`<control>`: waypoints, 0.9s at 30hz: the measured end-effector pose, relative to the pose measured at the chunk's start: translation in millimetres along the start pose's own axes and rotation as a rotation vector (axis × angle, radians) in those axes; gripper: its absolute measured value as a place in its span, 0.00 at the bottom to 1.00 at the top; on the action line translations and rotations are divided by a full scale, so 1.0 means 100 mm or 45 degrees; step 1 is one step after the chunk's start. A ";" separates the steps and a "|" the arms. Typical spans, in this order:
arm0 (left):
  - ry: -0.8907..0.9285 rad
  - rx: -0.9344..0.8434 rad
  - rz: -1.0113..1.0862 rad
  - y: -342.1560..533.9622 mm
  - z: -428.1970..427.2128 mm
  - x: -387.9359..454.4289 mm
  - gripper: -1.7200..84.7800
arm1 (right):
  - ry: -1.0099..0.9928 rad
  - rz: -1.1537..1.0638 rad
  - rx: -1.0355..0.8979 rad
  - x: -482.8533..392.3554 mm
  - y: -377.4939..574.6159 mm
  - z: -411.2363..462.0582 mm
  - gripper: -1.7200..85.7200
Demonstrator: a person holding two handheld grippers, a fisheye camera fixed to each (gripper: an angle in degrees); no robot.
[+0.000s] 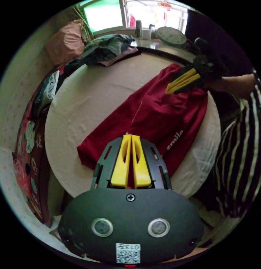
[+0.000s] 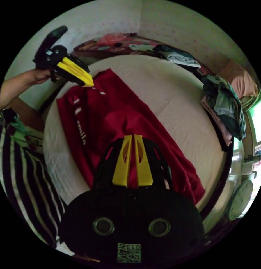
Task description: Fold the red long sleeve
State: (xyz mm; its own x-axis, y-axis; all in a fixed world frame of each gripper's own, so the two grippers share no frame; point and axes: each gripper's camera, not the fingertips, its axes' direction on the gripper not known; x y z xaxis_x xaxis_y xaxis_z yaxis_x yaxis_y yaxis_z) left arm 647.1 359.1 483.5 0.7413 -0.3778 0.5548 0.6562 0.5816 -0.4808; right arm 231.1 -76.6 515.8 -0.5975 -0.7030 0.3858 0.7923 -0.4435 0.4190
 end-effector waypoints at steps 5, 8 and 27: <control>0.028 -0.100 0.011 -0.17 0.61 0.26 0.02 | 0.105 -0.054 -0.083 -0.20 -0.26 0.26 0.02; 0.086 -0.103 -0.061 -0.13 0.62 0.12 0.02 | -0.036 -0.010 -0.149 -0.04 -0.31 0.11 0.02; -0.078 -0.061 -0.271 -0.48 0.48 0.68 0.02 | 0.053 0.304 -0.250 1.07 0.24 -0.41 0.02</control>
State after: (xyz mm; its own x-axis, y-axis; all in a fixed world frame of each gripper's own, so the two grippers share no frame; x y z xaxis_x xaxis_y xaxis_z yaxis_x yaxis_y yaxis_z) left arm 659.1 339.7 576.7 0.5763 -0.4430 0.6868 0.8040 0.4579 -0.3793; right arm 191.3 -184.6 533.3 -0.3889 -0.8207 0.4185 0.9209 -0.3588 0.1521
